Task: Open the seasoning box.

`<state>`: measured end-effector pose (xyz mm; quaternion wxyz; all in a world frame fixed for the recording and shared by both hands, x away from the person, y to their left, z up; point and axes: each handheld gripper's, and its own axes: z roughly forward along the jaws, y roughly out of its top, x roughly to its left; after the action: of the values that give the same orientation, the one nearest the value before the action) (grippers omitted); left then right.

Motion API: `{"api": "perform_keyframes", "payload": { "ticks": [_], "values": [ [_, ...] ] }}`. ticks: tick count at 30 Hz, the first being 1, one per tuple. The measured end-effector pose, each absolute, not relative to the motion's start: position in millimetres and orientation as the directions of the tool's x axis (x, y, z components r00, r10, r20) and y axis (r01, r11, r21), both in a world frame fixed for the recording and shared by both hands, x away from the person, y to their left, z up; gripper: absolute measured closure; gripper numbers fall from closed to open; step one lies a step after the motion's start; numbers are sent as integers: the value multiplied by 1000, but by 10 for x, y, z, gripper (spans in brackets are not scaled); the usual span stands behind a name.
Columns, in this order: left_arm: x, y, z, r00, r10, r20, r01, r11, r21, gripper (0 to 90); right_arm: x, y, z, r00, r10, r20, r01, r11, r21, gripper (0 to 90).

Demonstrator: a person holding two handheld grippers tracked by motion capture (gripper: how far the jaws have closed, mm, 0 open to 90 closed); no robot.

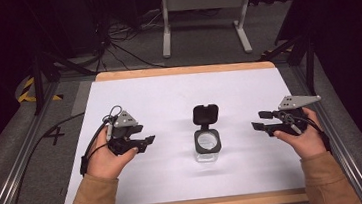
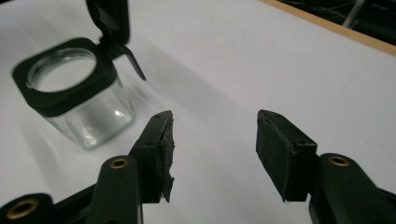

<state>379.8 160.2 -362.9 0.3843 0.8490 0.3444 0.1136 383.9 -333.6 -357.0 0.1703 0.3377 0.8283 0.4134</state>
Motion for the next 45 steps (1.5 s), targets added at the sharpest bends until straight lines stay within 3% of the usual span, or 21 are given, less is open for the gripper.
{"api": "perform_keyframes", "payload": {
  "ticks": [12,21,30,33,45],
  "values": [
    [3969,1778,-4021,709,695,-118,590,-493,639,407,3998,-3643,-3903,-644,763,57,523,385,761,471],
    [3980,1762,-4152,737,662,-132,599,-550,582,405,4056,-3669,-4071,-621,783,42,576,419,702,471],
    [3998,1753,-4226,739,661,-135,608,-567,555,384,4090,-3590,-4185,-641,768,9,572,470,672,474],
    [3995,1727,-4241,748,650,-133,603,-582,546,382,4092,-3489,-4242,-677,735,-38,526,519,674,482],
    [3991,1682,-4277,771,624,-130,585,-612,532,366,4091,-3336,-4320,-722,692,-24,496,540,680,487]
  ]
}}
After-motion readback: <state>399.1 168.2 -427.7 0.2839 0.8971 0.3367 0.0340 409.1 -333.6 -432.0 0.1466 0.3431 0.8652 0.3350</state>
